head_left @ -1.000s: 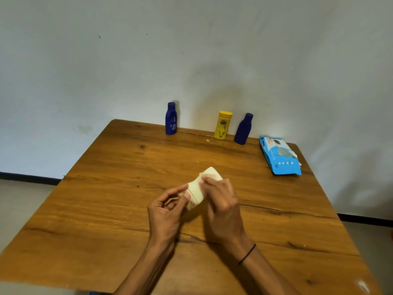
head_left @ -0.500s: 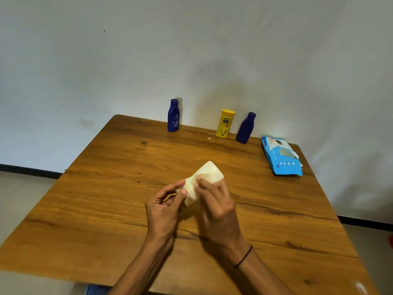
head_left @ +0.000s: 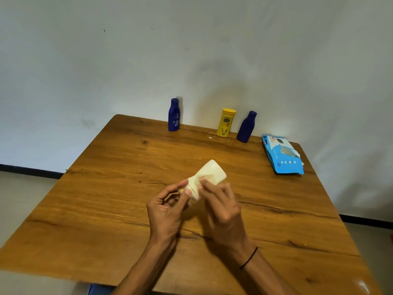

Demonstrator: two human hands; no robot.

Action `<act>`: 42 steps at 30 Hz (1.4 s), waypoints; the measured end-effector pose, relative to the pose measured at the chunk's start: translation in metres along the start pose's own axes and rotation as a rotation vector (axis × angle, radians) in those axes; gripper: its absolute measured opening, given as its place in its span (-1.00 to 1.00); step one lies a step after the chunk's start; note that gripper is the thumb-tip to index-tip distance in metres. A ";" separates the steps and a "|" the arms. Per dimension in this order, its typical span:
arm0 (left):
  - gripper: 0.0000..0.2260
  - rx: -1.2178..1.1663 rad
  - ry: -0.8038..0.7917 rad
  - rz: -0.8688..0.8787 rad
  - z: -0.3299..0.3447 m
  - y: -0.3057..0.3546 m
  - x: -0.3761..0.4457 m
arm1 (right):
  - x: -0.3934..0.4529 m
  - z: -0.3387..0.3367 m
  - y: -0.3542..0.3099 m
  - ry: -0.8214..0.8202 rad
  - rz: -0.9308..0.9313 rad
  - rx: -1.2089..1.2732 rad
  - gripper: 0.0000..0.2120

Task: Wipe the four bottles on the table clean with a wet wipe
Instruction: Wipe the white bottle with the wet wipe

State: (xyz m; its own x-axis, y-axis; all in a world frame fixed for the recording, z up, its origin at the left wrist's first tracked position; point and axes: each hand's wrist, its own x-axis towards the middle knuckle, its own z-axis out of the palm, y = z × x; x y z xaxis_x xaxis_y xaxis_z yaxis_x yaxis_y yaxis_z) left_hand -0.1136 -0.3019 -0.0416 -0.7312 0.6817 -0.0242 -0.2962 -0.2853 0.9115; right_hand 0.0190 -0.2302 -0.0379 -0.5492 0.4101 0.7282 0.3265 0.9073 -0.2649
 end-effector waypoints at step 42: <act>-0.59 0.790 -0.575 0.519 -0.020 0.031 0.028 | 0.033 -0.029 0.035 -0.283 -0.164 -0.119 -0.82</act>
State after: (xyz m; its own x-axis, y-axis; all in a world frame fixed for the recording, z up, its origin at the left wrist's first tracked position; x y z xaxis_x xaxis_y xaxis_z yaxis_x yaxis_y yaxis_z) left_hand -0.1559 -0.3051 -0.0218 -0.1983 0.8735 0.4446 0.5889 -0.2564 0.7665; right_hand 0.0343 -0.1872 -0.0048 -0.7883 0.2839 0.5459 0.2942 0.9531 -0.0708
